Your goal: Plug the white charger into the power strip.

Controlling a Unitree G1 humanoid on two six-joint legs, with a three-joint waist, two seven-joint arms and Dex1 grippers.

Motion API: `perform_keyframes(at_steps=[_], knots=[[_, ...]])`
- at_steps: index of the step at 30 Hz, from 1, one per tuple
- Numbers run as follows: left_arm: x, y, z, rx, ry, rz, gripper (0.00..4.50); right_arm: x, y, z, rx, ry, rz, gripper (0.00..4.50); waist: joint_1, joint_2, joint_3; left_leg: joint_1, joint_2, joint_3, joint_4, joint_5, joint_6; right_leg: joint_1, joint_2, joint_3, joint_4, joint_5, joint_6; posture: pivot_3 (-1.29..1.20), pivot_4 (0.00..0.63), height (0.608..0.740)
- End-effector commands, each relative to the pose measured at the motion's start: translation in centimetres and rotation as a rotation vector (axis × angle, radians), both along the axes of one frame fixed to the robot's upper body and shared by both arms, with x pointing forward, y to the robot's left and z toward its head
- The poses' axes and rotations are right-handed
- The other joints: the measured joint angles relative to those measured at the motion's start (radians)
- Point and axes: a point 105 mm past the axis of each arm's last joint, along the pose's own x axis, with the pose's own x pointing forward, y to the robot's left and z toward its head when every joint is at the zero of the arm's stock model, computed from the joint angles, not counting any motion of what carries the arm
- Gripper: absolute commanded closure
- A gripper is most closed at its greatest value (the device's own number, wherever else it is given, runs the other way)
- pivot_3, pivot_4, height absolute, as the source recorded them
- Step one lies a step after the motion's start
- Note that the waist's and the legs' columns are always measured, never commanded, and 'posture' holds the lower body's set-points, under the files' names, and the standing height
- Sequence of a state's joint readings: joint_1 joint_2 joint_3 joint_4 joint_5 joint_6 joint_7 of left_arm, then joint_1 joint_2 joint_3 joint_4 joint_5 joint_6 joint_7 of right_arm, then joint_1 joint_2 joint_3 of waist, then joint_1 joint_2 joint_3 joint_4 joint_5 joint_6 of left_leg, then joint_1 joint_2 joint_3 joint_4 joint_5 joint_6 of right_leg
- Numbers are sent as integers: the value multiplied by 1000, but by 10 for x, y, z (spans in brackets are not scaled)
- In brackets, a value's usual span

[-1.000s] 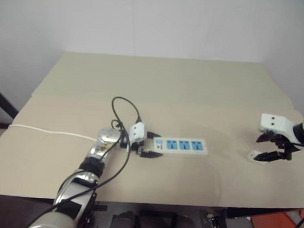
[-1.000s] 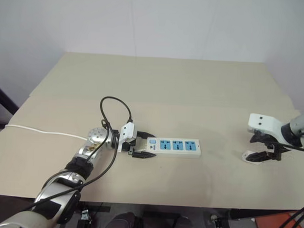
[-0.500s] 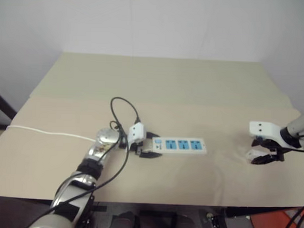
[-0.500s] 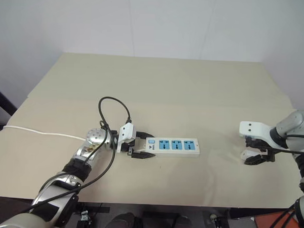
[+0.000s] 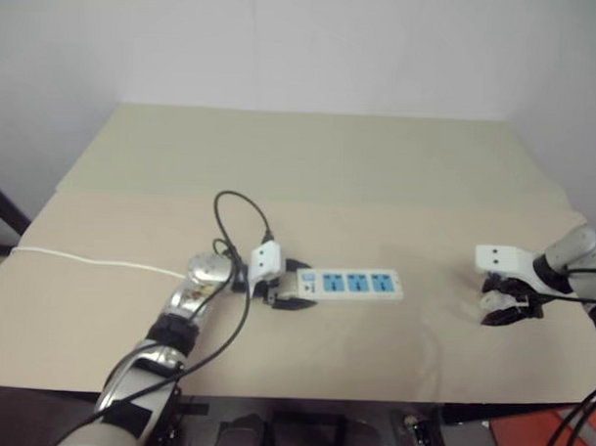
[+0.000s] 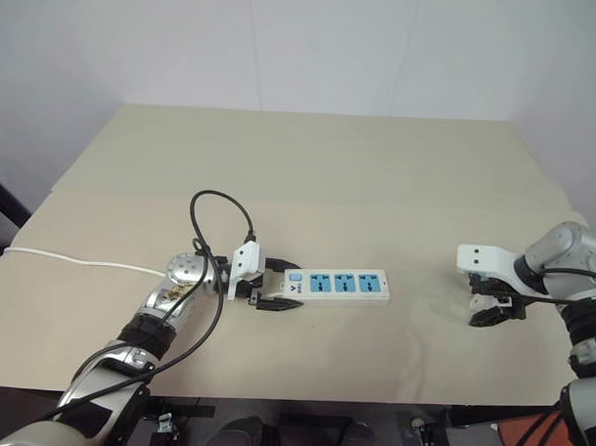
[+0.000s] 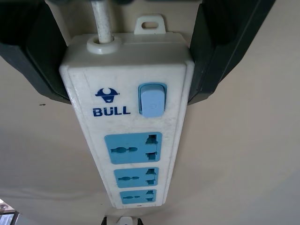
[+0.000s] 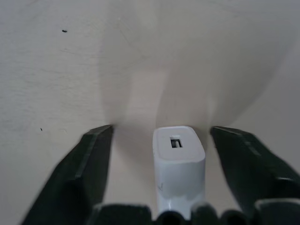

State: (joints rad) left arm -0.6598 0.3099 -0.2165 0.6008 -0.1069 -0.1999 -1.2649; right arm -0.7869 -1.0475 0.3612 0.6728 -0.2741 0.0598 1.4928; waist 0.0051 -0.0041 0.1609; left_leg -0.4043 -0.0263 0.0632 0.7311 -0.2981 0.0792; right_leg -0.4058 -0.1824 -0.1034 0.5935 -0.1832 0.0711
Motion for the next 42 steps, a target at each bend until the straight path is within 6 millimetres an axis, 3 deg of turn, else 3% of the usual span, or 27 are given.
perform_keyframes(at_steps=[1,5,8,13,18,23,26,29,37,42], knots=[[-4,2,-11,47,20,-4,1219,0,-2,6,-4,-13,-4,1950,-1,0,0,0,0,0,0,0,0,0,0,0,0,0,0,0,150,740],[-5,3,-12,51,20,0,1219,0,-3,6,-9,-12,-5,3307,-3,0,0,0,0,0,0,0,0,0,0,0,0,0,0,0,150,740],[-5,3,-12,52,21,2,1219,1,-3,8,-15,-24,-2,3341,-3,0,0,0,0,0,0,0,0,0,0,0,0,0,0,0,150,740],[-3,2,-11,55,18,-1,1219,10,8,31,-3,-118,39,3341,-5,0,0,0,0,0,0,0,0,0,0,0,0,0,0,0,150,740],[0,4,-6,63,16,-10,1219,23,61,86,231,-280,80,3341,-9,1,0,0,0,0,0,0,-1,0,0,0,0,0,0,0,150,740],[3,7,-1,82,19,-31,1219,21,124,142,667,-414,109,3341,-7,0,0,0,1,-1,0,0,-1,-1,0,-1,1,0,-1,0,150,740],[5,10,2,101,25,-44,1219,13,153,160,931,-416,125,3341,-2,0,0,-2,1,-2,0,0,-1,-2,0,-1,1,1,-1,0,150,740],[7,13,2,120,33,-51,1219,5,174,157,1080,-391,150,3341,2,0,0,-3,1,-2,0,0,-1,-3,0,-2,1,1,-1,0,150,740],[10,17,4,140,47,-48,1219,-12,219,93,1225,-243,229,3341,-5,0,0,-2,1,0,-1,0,-1,-2,3,-2,2,1,-1,0,150,740],[8,23,3,142,46,-33,1219,-8,239,70,1266,-221,258,3341,-18,0,0,0,1,0,-1,1,0,-1,4,-1,3,1,-1,0,150,740]])
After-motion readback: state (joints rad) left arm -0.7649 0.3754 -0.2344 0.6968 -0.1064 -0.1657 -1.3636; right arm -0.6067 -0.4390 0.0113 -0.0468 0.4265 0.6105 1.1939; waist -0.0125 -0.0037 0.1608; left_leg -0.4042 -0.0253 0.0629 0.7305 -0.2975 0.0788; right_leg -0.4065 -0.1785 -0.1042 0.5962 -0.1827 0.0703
